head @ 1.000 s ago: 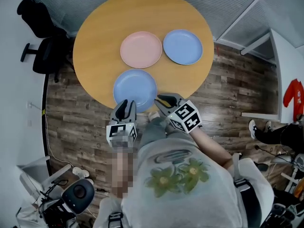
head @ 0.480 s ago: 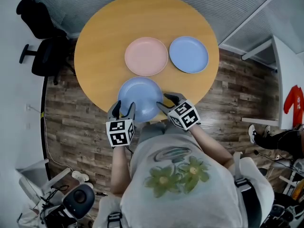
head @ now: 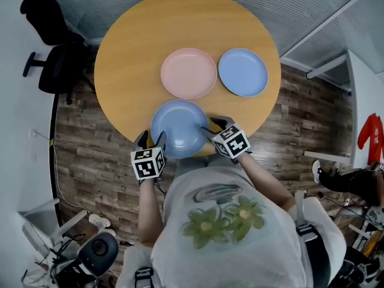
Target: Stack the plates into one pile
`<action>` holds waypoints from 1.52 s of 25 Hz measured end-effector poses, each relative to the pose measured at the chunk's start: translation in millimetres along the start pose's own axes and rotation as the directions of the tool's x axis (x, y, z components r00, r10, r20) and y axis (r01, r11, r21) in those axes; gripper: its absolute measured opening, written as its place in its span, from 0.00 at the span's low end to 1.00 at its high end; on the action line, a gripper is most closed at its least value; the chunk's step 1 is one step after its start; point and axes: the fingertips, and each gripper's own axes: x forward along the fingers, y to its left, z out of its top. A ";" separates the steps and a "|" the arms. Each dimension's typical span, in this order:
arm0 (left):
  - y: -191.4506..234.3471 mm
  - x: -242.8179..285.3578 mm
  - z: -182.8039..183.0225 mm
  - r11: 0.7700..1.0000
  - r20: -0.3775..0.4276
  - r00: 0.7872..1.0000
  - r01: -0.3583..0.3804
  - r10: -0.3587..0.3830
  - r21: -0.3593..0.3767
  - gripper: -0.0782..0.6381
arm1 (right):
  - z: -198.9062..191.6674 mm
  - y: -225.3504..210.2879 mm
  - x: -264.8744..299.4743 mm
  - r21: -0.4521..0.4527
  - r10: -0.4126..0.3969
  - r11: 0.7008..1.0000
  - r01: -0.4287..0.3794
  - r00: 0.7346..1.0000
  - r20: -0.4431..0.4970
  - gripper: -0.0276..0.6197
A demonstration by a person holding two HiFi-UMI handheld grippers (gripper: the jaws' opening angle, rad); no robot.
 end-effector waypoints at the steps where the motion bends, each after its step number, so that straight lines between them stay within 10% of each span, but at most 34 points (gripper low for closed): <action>1: 3.1 4.4 -2.6 1.000 -0.012 1.000 -0.001 0.001 -0.004 0.48 | -2.1 -3.1 3.4 0.005 -0.001 1.000 0.001 1.000 -0.010 0.34; 19: 39.3 49.4 -59.0 0.994 -0.182 0.983 -0.031 0.011 -0.105 0.47 | -49.7 -21.8 53.0 0.085 0.015 0.996 0.000 0.984 -0.179 0.34; 25: 53.7 54.5 -66.9 0.991 -0.205 0.972 -0.128 0.117 -0.043 0.22 | -62.0 -18.7 67.2 0.092 0.010 0.996 0.012 0.972 -0.235 0.31; 38: 56.9 55.8 -75.3 0.990 -0.246 0.963 -0.131 0.113 -0.055 0.21 | -56.0 -15.2 67.6 0.119 0.052 0.993 -0.024 0.971 -0.235 0.27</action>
